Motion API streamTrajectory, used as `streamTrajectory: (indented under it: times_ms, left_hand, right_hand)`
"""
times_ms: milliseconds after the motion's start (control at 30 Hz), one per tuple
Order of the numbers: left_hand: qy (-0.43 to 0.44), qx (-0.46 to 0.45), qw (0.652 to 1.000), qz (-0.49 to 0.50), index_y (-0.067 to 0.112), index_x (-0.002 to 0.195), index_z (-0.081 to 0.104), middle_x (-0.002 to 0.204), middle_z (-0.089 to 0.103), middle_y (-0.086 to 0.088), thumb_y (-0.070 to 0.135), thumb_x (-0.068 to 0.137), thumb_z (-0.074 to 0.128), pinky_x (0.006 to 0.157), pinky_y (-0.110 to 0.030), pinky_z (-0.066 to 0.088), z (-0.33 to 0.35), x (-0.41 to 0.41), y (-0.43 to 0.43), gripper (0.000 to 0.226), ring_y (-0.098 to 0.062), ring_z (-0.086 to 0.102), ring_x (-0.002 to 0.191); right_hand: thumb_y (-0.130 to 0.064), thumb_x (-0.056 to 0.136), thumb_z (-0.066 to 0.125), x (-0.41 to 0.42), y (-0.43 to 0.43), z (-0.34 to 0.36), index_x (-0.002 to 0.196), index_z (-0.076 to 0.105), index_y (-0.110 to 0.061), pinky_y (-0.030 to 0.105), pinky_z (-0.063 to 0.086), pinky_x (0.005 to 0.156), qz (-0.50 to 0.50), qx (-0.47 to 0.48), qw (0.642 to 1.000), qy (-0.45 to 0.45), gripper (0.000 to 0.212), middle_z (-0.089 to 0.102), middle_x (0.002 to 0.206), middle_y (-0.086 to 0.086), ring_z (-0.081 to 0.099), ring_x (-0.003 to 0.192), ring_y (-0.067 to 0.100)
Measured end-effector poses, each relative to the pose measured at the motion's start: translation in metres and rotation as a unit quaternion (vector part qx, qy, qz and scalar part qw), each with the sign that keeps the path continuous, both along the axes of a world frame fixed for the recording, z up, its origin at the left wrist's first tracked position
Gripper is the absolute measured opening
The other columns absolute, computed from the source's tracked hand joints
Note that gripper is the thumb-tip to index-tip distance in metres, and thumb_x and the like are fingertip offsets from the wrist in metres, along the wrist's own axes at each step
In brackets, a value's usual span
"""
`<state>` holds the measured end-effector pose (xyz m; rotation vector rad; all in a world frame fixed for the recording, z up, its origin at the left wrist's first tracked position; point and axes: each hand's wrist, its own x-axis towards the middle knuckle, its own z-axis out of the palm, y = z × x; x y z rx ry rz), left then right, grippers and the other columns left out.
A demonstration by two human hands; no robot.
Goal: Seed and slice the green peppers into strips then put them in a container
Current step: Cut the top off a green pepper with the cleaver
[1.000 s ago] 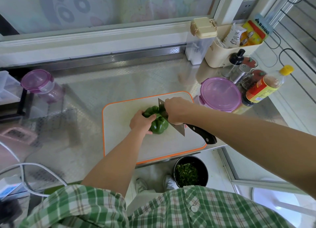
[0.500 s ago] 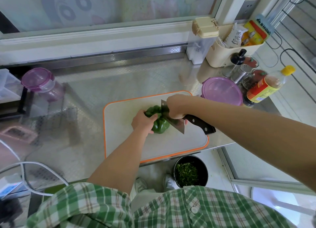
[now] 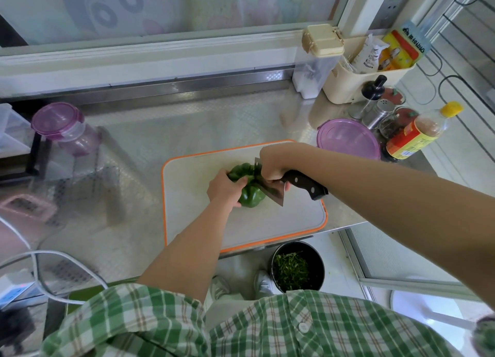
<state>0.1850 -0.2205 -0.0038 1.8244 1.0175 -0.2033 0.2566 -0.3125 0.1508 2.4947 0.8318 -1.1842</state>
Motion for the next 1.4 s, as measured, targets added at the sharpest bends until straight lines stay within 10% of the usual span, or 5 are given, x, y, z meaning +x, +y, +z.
streamTrajectory:
  times_ms: [600, 767, 1033, 1400]
  left_hand:
    - [0.001, -0.023, 1.0, 0.01, 0.017, 0.116, 0.05, 0.104, 0.055, 0.0, 0.04, 0.086, 0.071, 0.072, -0.041, 0.061, 0.0, -0.001, 0.002, 0.043, -0.035, 0.072, 0.076]
    - [-0.007, -0.051, 0.997, 0.062, 0.018, 0.111, 0.045, 0.121, 0.054, -0.008, 0.04, 0.088, 0.068, 0.05, -0.032, 0.059, 0.0, -0.001, -0.002, 0.039, -0.039, 0.07, 0.09]
    - [0.009, -0.096, 0.986, 0.137, 0.011, 0.129, 0.034, 0.136, 0.045, -0.014, 0.045, 0.086, 0.067, 0.055, -0.033, 0.059, -0.004, -0.008, -0.008, 0.064, -0.04, 0.061, 0.107]
    - [0.033, -0.088, 0.99, 0.102, 0.016, 0.12, 0.029, 0.14, 0.046, -0.011, 0.05, 0.089, 0.062, 0.051, -0.028, 0.052, -0.001, -0.014, -0.007, 0.056, -0.04, 0.067, 0.097]
  right_hand:
    - [-0.009, 0.092, 0.052, 0.011, 0.0, 0.012, 0.07, 0.057, -0.007, 0.013, 0.036, 0.034, -0.007, -0.004, 0.999, 0.032, 0.023, 0.059, 0.044, -0.004, 0.051, 0.029, 0.003]
    - [-0.005, 0.086, 0.048, 0.019, -0.001, 0.032, 0.061, 0.052, -0.009, 0.022, 0.037, 0.047, -0.017, 0.029, 0.999, 0.009, 0.025, 0.058, 0.039, -0.004, 0.052, 0.03, 0.004]
    - [0.0, 0.086, 0.042, 0.0, -0.007, 0.018, 0.083, 0.059, -0.003, 0.009, 0.033, 0.032, -0.015, 0.028, 0.999, 0.004, 0.018, 0.054, 0.034, -0.005, 0.05, 0.027, 0.005]
    - [-0.003, 0.088, 0.048, -0.01, 0.007, 0.002, 0.099, 0.069, -0.005, 0.013, 0.034, 0.029, 0.022, 0.011, 1.0, -0.019, 0.024, 0.062, 0.067, 0.003, 0.055, 0.036, 0.011]
